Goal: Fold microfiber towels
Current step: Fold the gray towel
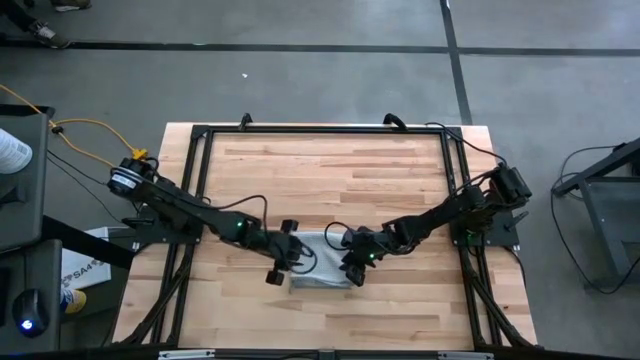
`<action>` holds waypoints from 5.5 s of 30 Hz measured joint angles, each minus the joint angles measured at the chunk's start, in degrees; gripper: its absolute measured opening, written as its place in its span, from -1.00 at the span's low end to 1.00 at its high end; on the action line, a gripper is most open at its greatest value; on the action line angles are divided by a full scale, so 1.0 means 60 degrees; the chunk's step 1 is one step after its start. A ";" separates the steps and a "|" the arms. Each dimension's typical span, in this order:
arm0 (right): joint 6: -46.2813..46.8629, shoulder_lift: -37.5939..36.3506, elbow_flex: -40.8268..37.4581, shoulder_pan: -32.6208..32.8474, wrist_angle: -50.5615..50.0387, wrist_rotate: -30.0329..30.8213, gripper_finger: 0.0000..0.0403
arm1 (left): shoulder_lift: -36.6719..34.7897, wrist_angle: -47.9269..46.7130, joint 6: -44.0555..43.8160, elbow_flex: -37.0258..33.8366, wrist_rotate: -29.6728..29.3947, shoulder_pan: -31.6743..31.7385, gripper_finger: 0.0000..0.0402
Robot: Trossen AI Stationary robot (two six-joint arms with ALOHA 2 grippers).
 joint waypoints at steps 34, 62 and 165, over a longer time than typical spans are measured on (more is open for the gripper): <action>0.0531 0.0031 0.0011 0.0288 0.0558 0.0191 -0.52 | 0.1894 0.2126 -0.1504 -0.0573 0.2644 -0.0398 -0.34; 0.1796 0.1264 -0.0018 0.0843 0.2329 -0.0204 -0.98 | 0.1887 0.2026 -0.1820 -0.0573 0.2397 -0.0601 -0.34; -0.1075 0.0761 -0.0007 -0.2951 0.1404 -0.2103 -0.98 | -0.0100 -0.0336 -0.0627 -0.0572 0.0954 0.1602 -0.34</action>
